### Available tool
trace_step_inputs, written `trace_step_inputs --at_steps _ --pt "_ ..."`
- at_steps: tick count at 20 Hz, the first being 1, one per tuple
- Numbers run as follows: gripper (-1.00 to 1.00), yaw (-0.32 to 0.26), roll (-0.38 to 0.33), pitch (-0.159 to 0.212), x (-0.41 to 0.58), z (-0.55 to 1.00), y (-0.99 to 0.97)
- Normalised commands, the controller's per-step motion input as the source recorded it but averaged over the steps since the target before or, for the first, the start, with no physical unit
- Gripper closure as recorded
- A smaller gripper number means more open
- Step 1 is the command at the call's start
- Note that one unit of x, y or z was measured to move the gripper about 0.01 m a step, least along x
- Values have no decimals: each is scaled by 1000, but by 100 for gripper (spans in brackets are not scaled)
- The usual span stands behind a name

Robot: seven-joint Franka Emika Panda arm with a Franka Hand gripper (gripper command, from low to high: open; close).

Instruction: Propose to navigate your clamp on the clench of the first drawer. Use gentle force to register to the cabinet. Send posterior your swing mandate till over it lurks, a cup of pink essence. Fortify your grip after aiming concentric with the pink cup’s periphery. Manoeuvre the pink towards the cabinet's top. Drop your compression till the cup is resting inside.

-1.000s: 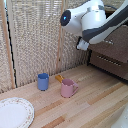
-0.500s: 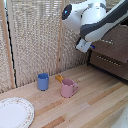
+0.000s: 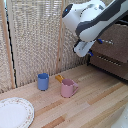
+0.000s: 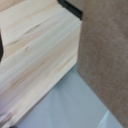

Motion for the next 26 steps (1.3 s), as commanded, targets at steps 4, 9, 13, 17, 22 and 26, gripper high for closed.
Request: trace_step_inputs --at_steps 4,9,13,17,22,26 --pt "-100 -149 375 64 52 0 296" --pt "-100 -119 358 24 0 0 370" --pt "-100 -121 305 -22 19 -9 469" --pt "-100 -138 241 -204 106 -151 389" --pt "-100 -94 182 -254 242 -329 153" --pt "-100 -1 149 -91 203 -431 0"
